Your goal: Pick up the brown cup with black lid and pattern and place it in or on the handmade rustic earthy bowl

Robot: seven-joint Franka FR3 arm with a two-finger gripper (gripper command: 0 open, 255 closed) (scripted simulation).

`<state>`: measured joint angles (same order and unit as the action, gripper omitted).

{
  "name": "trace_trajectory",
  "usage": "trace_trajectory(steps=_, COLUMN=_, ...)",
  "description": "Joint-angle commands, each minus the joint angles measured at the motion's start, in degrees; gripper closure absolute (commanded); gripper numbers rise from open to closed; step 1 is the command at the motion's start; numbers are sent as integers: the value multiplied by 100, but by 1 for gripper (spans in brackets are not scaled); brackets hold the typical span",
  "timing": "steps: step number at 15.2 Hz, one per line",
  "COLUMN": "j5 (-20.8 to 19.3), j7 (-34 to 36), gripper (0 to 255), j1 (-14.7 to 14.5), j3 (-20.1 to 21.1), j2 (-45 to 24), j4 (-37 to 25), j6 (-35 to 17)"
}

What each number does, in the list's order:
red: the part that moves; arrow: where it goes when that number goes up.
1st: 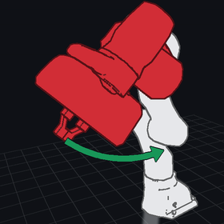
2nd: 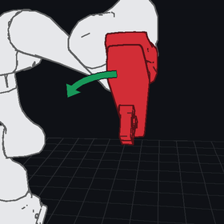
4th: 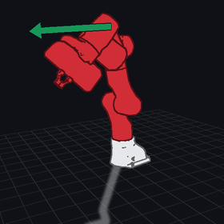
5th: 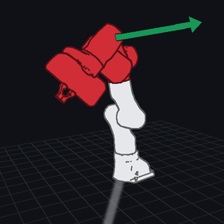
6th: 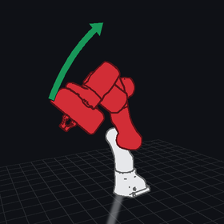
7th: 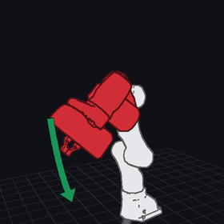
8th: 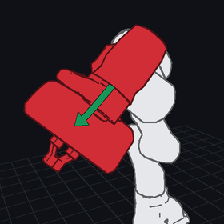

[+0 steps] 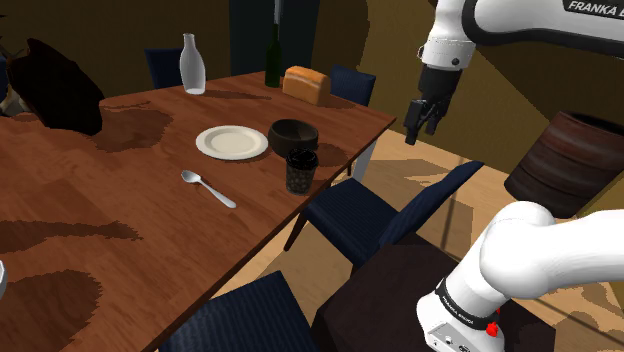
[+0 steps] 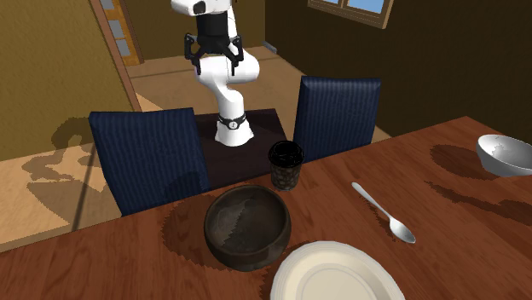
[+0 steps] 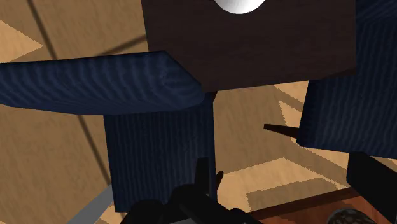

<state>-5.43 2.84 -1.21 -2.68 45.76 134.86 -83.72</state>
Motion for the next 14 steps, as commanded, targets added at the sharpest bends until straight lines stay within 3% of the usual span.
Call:
trace_trajectory(steps=1, j5=0, j7=0, gripper=0, j1=0, j3=0, j2=0, j4=0, j6=0)
trace_trajectory(steps=14, j5=130, j7=-2653, gripper=0, j1=-1190, j3=-524, j2=-1909, j4=-143, j6=-2441)
